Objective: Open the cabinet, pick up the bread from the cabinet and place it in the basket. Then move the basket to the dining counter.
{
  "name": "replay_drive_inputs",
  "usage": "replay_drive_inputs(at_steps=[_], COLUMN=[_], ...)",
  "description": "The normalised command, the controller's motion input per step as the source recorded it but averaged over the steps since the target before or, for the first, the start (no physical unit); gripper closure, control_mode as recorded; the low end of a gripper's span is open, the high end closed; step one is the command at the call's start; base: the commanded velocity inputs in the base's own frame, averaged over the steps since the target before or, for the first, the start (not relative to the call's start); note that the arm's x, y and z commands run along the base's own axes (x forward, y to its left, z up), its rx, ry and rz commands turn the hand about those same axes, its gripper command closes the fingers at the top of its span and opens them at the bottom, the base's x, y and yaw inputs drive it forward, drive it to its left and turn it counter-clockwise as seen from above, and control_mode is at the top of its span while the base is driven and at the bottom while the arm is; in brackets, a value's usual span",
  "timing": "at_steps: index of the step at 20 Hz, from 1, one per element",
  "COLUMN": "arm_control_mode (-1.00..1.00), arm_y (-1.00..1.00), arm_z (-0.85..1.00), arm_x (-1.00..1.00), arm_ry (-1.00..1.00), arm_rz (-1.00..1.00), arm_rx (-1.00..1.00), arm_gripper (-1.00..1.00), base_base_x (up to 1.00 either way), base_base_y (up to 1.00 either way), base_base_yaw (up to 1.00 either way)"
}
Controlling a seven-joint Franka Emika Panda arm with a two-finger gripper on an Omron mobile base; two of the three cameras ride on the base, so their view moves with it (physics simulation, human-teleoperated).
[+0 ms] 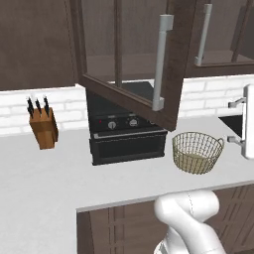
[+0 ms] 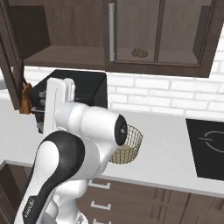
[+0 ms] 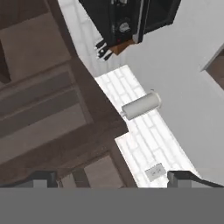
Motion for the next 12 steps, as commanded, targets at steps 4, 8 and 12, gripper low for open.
replay_drive_inputs(at_steps=[4,8,12], arm_control_mode=[-1.0,-1.0,-1.0], arm_y=[0.02,0.31,0.66], arm_z=[0.0,0.13,0.21], arm_x=[0.68,0.57,0.62], arm_ry=[0.02,0.0,0.02], arm_rz=[0.3,0.15,0.09], arm_rx=[0.12,-0.14,-0.02], arm_gripper=[-1.0,-1.0,-1.0], base_base_x=[0.0,0.0,0.0], base_base_y=[0.0,0.0,0.0], base_base_yaw=[0.0,0.0,0.0])
